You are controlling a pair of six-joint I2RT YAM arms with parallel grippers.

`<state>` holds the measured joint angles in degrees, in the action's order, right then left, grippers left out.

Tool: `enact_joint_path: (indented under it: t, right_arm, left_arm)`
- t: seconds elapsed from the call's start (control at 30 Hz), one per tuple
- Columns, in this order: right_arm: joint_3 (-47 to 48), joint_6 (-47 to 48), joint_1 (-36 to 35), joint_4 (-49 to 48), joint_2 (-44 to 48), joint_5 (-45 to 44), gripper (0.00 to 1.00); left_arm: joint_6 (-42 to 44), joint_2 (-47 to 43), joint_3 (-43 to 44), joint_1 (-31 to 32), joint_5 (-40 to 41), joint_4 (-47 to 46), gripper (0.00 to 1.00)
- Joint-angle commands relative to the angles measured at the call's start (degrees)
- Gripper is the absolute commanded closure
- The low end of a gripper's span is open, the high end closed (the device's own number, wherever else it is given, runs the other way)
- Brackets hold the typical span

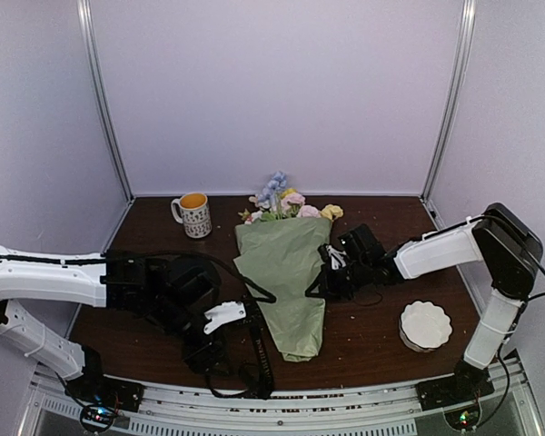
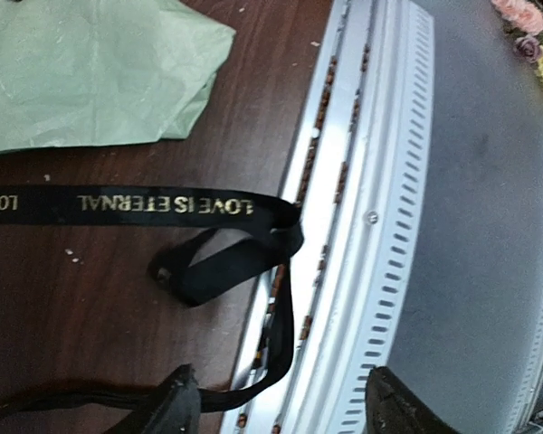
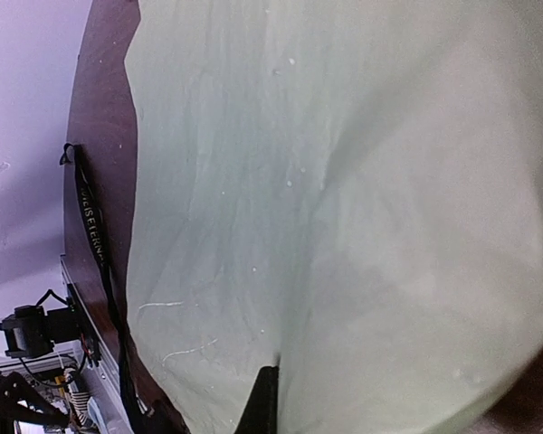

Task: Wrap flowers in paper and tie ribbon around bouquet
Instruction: Place the ribbon at the corner of the board, then pass from the right arm to the left

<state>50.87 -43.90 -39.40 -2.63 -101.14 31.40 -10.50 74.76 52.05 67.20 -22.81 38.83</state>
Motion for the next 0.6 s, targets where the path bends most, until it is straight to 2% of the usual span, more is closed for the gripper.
enact_joint_path:
  t: [0.0, 0.1, 0.23, 0.33, 0.4, 0.47, 0.5, 0.57]
  right_arm:
    - [0.3, -0.8, 0.3, -1.1, 2.5, -1.6, 1.00]
    - [0.4, -0.3, 0.3, -0.2, 2.7, -1.8, 1.00]
    - [-0.3, -0.8, 0.3, -0.5, 3.2, -2.2, 1.00]
    - [-0.2, -2.1, 0.0, -1.9, 2.6, -1.4, 1.00]
    - [0.0, -3.1, -0.3, -2.9, 1.9, -0.9, 1.00]
    - [0.0, -4.6, -0.5, -4.6, 1.1, -0.8, 1.00]
    - [0.0, -5.7, -0.5, -5.8, 0.6, -0.6, 1.00]
    - [-0.2, -7.9, -0.6, -8.5, -0.5, 0.4, 1.00]
  left_arm:
    - [3.6, 0.5, 2.9, -1.1, 10.3, 3.1, 0.26]
    - [3.8, 1.8, 1.7, -5.7, 13.0, -1.6, 0.20]
    - [-0.2, 5.9, 0.4, -11.7, 20.6, -8.5, 0.26]
    - [-2.1, 6.3, -2.0, -13.5, 18.3, -17.2, 0.27]
    - [-5.3, 7.0, -2.6, -14.8, 17.9, -21.8, 0.35]
    - [-10.5, 8.3, -0.5, -15.0, 25.7, -19.8, 0.48]
    - [-12.6, 8.9, 0.4, -15.0, 28.5, -18.6, 0.52]
    - [-14.0, 10.1, 0.9, -15.8, 29.2, -19.6, 0.52]
